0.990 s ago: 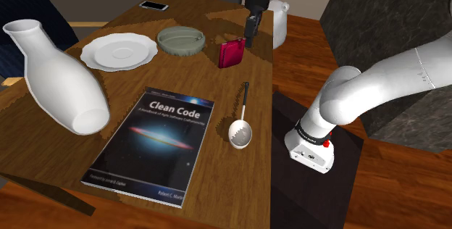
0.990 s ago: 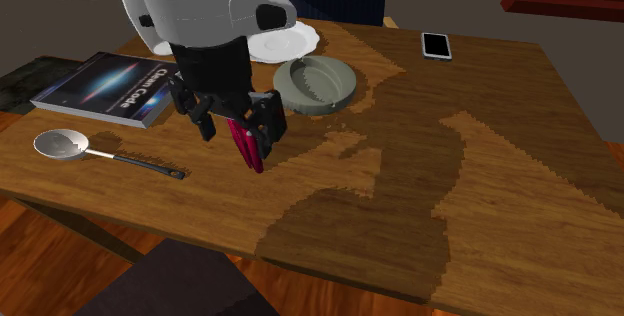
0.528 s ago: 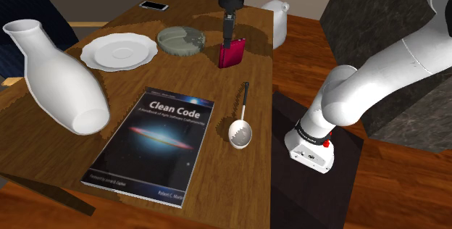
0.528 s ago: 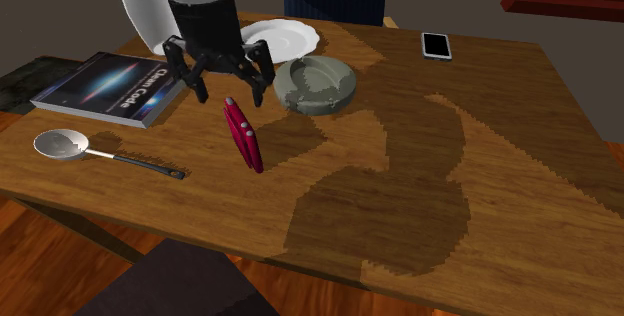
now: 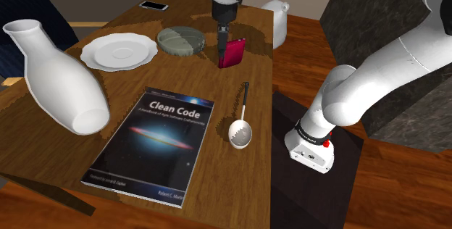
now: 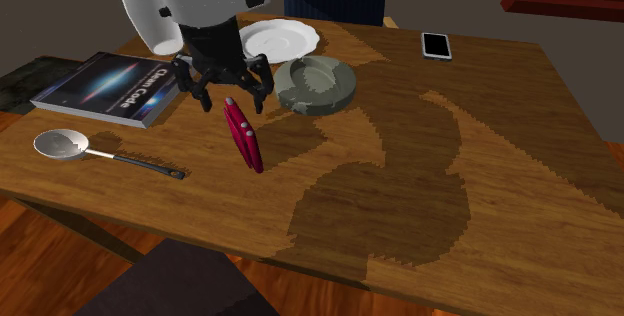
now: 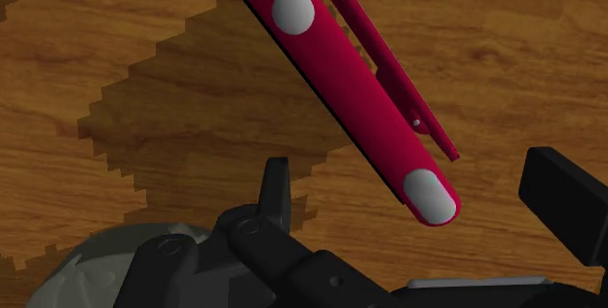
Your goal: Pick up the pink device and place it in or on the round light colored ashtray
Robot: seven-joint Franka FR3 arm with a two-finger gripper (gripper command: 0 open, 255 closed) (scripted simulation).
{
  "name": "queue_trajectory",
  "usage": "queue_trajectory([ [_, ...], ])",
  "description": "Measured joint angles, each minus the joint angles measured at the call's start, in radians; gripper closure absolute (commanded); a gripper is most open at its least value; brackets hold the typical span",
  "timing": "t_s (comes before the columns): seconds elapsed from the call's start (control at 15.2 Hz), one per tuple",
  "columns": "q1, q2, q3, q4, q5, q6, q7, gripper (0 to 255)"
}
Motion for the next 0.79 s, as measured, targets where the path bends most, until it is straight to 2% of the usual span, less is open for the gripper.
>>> queue_trajectory([
  [0.46, 0.001, 0.004, 0.002, -0.018, 0.000, 0.022, 0.001, 0],
  [0.53, 0.001, 0.004, 0.002, -0.018, 0.000, 0.022, 0.001, 255],
  [0.79, 0.001, 0.004, 0.002, -0.018, 0.000, 0.022, 0.001, 255],
])
